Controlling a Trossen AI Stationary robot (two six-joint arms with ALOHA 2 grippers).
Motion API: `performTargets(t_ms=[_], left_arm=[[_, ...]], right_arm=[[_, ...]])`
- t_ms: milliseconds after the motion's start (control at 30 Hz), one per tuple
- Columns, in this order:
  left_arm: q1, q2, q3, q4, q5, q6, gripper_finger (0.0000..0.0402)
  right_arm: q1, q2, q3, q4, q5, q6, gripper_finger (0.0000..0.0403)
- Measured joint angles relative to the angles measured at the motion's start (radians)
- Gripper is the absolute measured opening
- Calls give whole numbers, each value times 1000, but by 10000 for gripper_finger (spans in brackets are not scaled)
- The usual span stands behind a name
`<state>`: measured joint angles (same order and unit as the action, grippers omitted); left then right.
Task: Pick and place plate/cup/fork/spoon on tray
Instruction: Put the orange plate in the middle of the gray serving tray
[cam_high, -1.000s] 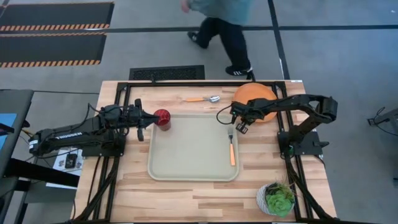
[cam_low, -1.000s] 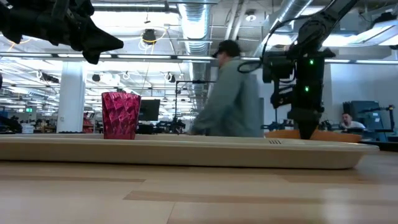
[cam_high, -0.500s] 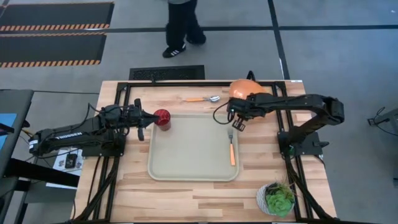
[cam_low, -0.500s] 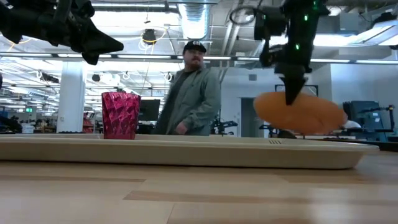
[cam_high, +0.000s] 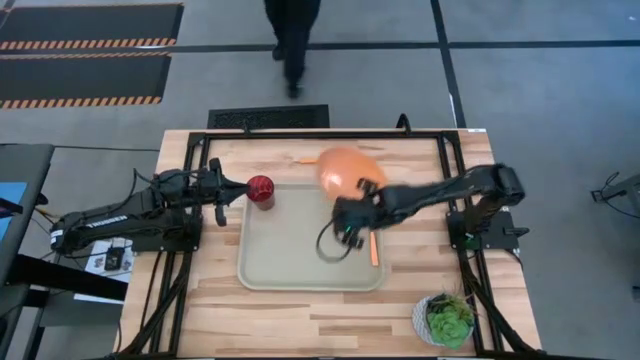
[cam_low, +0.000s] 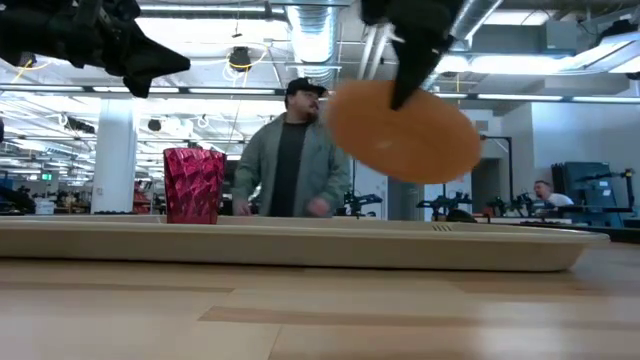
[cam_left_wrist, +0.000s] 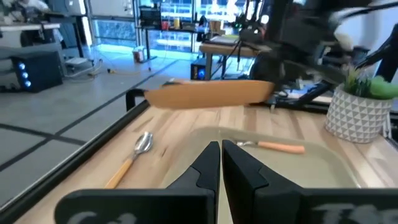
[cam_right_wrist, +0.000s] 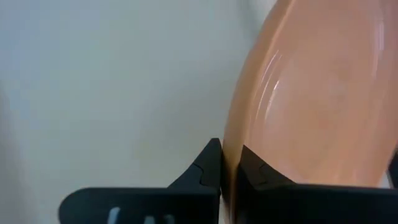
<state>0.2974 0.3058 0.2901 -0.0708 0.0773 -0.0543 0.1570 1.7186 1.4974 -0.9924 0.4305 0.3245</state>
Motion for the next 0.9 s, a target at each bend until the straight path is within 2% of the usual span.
performTargets(t_ms=[167,467,667,900], left_arm=[[0,-44,0,-60,-5,-11,6],[0,-67,0,-45,-5,-11,6],[0,-66,0,-47,-5,-11,6],[0,-66,0,-54,-5,-12,6]], right_arm=[[98,225,204,6,-7,-54,27],[197,557,566,-27,-14,-184,24],[201,682,720,-80,-35,-262,22],[187,729,757,-139,-83,-294,26]])
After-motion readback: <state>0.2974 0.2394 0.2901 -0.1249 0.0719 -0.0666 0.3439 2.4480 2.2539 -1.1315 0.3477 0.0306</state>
